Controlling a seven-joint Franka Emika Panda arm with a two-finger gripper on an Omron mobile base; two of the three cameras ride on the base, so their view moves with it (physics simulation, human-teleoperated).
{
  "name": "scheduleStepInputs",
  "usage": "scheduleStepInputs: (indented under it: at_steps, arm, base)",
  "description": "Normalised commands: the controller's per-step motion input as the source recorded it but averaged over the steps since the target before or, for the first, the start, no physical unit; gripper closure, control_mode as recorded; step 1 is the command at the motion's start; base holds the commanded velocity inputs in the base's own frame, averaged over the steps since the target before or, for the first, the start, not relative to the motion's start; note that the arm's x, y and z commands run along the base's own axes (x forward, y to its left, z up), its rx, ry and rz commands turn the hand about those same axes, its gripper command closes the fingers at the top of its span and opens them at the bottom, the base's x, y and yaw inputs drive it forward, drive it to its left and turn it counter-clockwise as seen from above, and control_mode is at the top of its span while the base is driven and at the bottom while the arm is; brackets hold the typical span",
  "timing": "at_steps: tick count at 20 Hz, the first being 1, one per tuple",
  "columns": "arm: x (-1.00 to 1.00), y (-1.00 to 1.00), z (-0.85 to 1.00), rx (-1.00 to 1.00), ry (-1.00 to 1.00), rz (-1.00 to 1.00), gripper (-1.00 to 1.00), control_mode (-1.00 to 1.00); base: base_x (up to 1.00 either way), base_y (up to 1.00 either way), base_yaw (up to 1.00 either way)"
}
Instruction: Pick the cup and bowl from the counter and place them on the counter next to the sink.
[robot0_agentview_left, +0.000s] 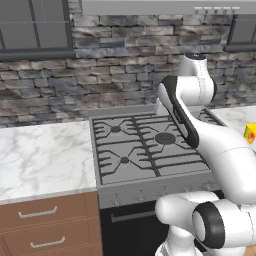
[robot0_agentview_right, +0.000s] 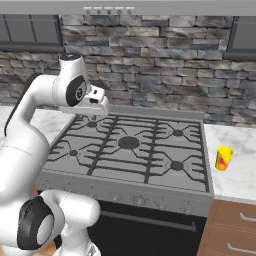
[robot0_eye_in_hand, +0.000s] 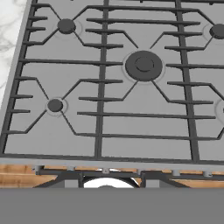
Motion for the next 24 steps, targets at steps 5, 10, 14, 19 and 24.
scheduleStepInputs:
  at_steps: [5, 10, 14, 19, 24]
  arm:
    - [-0.05, 0.0, -0.09, 0.01, -0.01, 0.0, -1.0, -1.0]
    - [0.0, 0.0, 0.0, 0.0, 0.0, 0.0, -1.0, -1.0]
    - [0.0, 0.0, 0.0, 0.0, 0.0, 0.0, -1.0, -1.0]
    - [-0.06, -0.49, -0.03, 0.0, 0.01, -0.01, -1.0, -1.0]
    - [-0.3, -0.98, -0.04, 0.0, 0.0, -0.07, -1.0, -1.0]
  base:
    - [0.0, 0.0, 0.0]
    - [0.0, 0.0, 0.0]
    - [0.0, 0.0, 0.0]
    - [0.0, 0.0, 0.0]
    - [0.0, 0.0, 0.0]
